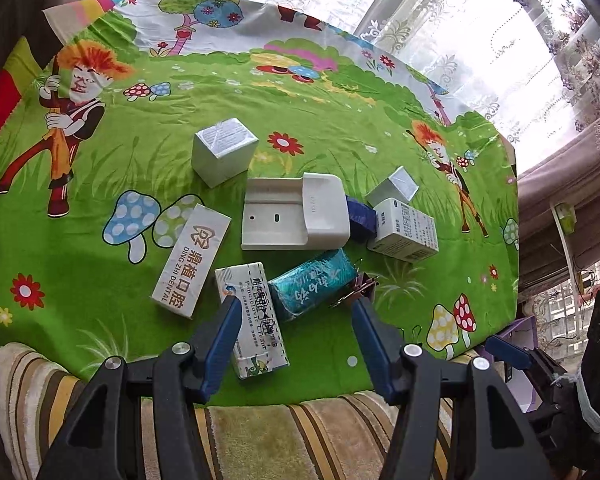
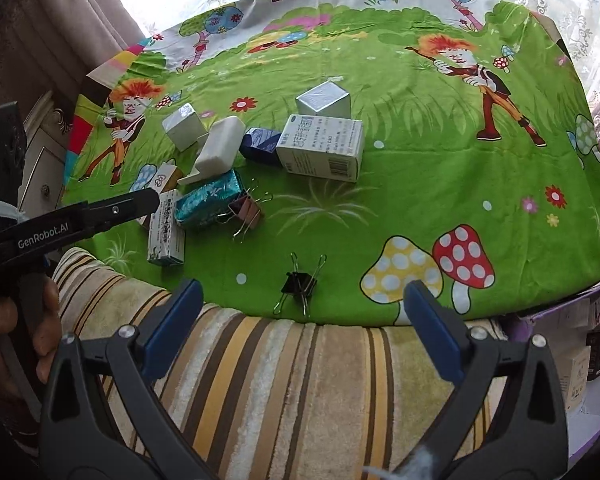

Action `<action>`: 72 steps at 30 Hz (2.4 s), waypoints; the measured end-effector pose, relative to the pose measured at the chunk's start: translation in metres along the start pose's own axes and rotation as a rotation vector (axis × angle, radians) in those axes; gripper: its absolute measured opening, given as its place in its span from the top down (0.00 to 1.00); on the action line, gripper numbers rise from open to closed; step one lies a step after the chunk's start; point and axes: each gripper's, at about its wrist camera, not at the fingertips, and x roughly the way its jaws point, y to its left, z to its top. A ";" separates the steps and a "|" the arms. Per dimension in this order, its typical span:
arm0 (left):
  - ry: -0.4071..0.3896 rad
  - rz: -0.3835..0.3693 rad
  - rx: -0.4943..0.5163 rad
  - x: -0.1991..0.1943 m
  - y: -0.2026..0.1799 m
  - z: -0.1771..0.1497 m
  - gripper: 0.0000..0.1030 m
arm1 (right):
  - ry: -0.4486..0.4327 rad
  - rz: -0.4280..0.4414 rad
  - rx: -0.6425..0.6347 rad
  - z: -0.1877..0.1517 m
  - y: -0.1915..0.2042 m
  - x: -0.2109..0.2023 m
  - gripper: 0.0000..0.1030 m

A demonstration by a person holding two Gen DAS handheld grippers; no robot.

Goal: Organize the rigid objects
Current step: 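Move both open tools back over the remaining items on the bed, then grasp the white blue-printed toothpaste box with the left tool while the right tool grasps the black binder clip, then carry the toothpaste box and black clip into the purple box and open both tools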

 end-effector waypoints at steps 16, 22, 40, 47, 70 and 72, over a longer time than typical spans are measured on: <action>0.087 0.147 0.033 0.037 0.002 -0.018 0.57 | 0.109 -0.060 -0.063 -0.007 0.008 0.048 0.18; 0.095 0.167 0.041 0.043 0.002 -0.016 0.62 | 0.130 -0.063 -0.039 0.002 0.006 0.061 0.39; -0.047 0.032 -0.052 -0.002 0.014 -0.026 0.67 | 0.023 0.057 0.009 -0.011 -0.008 0.032 0.78; -0.131 -0.025 -0.084 -0.032 0.011 -0.040 0.67 | -0.063 0.070 0.020 -0.019 -0.012 0.003 0.78; -0.060 -0.298 0.127 -0.048 -0.111 -0.086 0.67 | -0.204 0.013 0.164 -0.069 -0.076 -0.088 0.78; -0.034 -0.327 0.146 -0.046 -0.124 -0.092 0.67 | -0.221 -0.028 0.167 -0.076 -0.084 -0.097 0.78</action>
